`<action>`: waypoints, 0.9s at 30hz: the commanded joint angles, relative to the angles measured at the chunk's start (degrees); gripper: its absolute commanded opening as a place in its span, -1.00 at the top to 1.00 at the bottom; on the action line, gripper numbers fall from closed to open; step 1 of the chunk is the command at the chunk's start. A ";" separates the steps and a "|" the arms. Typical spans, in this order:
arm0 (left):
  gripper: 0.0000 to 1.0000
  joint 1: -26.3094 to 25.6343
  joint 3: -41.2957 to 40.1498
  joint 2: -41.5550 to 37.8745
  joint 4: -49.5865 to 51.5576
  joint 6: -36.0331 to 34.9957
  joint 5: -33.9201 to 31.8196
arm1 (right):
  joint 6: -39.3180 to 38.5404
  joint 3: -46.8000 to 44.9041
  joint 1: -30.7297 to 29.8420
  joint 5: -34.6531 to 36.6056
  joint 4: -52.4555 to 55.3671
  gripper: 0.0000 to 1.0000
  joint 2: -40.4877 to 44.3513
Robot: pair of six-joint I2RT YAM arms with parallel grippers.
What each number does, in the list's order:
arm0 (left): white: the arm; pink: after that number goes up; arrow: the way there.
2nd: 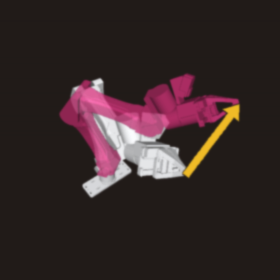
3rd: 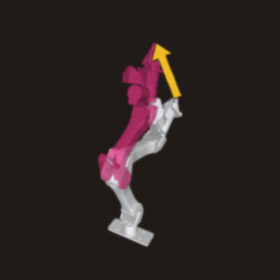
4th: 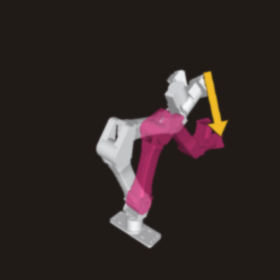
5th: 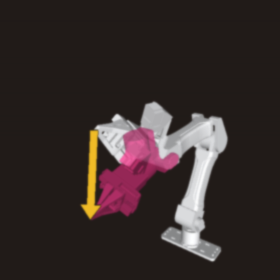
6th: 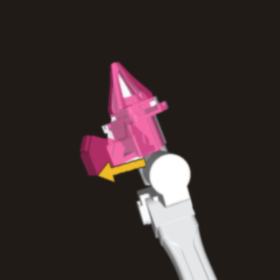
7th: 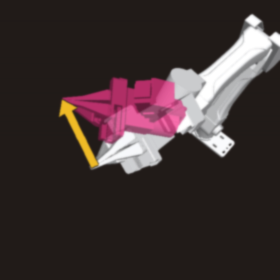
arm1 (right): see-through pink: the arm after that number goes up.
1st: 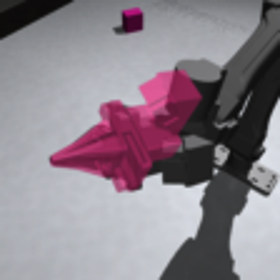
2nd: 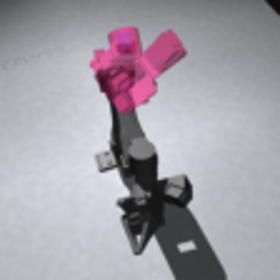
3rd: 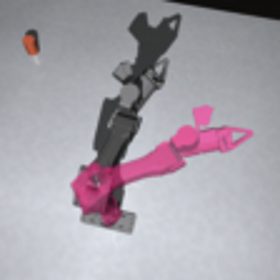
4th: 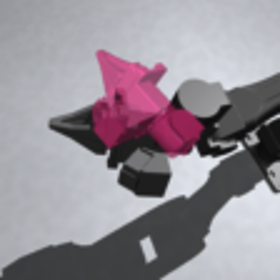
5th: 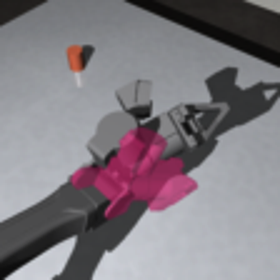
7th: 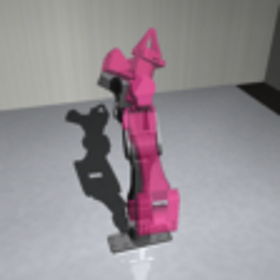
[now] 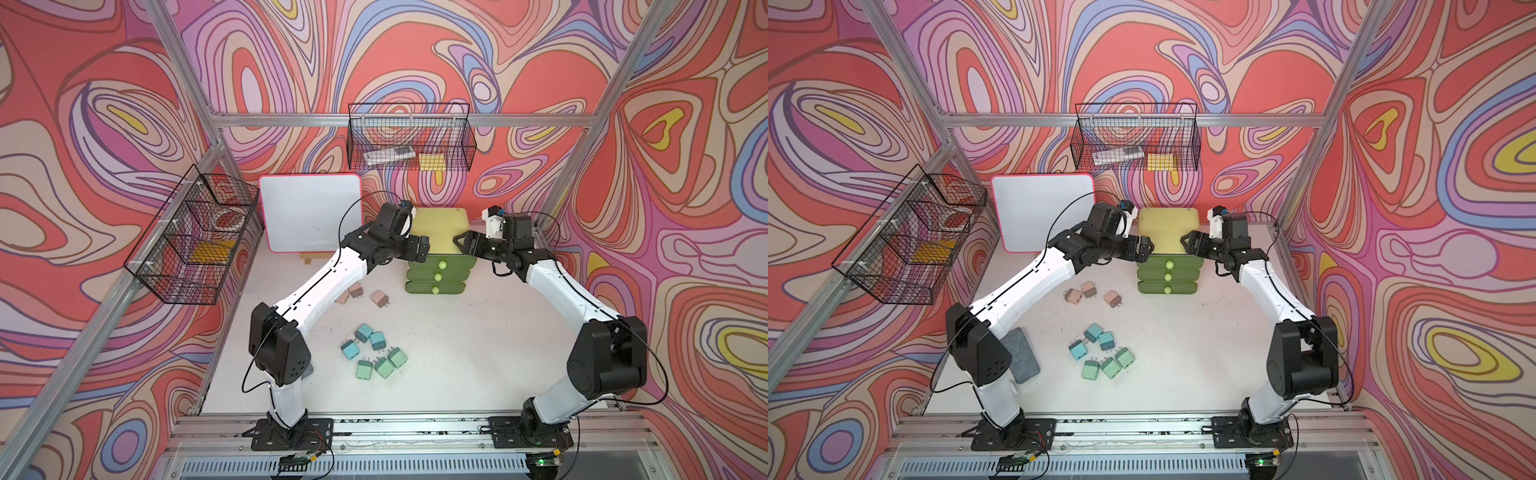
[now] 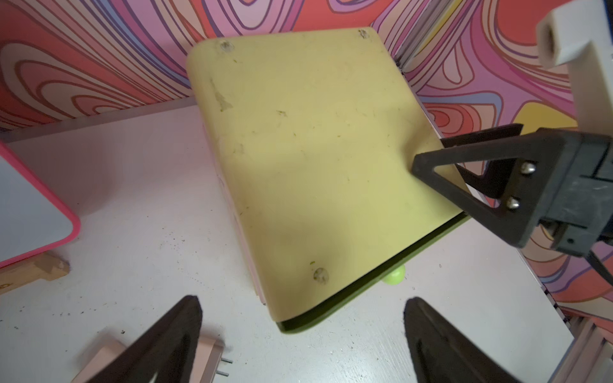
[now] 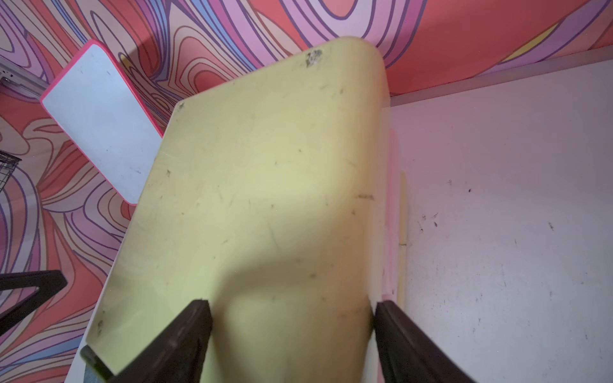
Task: Place the plugs into the drawer by color
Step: Adjust the storage box at the center of the board.
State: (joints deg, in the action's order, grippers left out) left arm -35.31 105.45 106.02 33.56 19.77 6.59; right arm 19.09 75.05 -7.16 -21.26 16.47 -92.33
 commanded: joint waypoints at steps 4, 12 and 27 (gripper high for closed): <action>-0.90 4.09 4.16 0.72 4.59 5.03 6.09 | -2.21 -0.54 -1.19 0.78 -0.48 -0.57 -1.53; -0.91 6.05 3.84 3.04 5.67 7.67 9.11 | -2.22 -1.41 -1.73 -0.19 -1.87 -0.57 -3.30; -0.87 6.16 -3.61 1.65 3.14 10.77 16.24 | -3.34 12.69 -6.98 -3.27 -3.44 -0.54 -17.62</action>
State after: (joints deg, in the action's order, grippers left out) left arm -28.69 103.26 110.19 37.30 30.04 20.45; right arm 17.23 85.95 -11.86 -22.90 8.47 -105.95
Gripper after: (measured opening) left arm 0.934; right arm 0.772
